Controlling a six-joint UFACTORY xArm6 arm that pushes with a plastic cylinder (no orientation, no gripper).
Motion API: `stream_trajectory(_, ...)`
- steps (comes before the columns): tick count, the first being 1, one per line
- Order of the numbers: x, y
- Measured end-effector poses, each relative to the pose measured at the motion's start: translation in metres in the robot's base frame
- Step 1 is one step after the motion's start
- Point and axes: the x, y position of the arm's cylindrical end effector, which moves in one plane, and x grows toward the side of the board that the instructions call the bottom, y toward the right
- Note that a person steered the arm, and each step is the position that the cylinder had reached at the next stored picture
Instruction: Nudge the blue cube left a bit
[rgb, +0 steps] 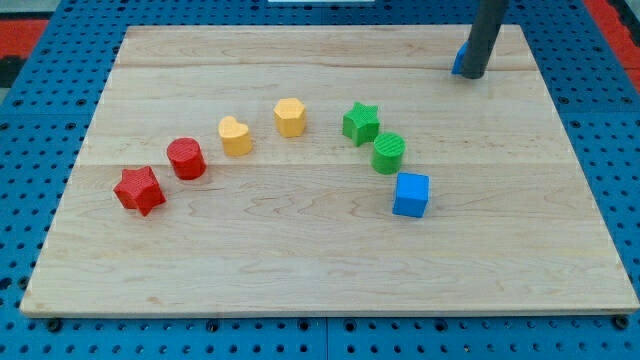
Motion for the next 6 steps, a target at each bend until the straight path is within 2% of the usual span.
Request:
stream_trajectory(1,-0.027,0.0)
stream_trajectory(2,-0.023,0.0)
stream_trajectory(4,0.118,-0.057)
stream_trajectory(6,0.257,-0.089)
